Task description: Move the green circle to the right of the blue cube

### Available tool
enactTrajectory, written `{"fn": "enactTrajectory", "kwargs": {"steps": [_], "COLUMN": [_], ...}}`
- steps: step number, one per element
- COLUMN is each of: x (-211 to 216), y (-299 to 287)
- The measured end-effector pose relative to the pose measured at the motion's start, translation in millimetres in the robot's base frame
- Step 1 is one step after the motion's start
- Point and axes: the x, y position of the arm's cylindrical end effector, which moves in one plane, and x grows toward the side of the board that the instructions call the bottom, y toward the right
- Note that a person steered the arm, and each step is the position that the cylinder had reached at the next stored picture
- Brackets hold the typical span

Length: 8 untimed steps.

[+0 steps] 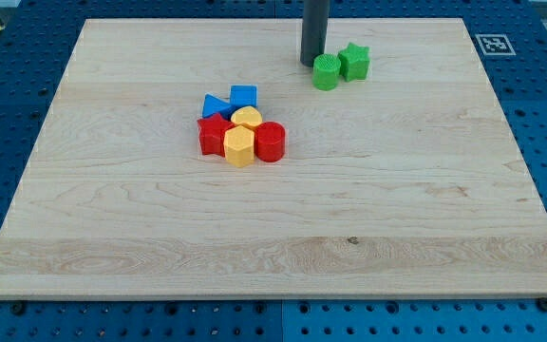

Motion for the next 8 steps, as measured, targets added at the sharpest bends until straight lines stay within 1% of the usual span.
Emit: {"fn": "enactTrajectory", "kwargs": {"steps": [1,3,4,5,6,8], "x": [12,2,13,28,44,54], "y": [5,79,85,44,18,13]}}
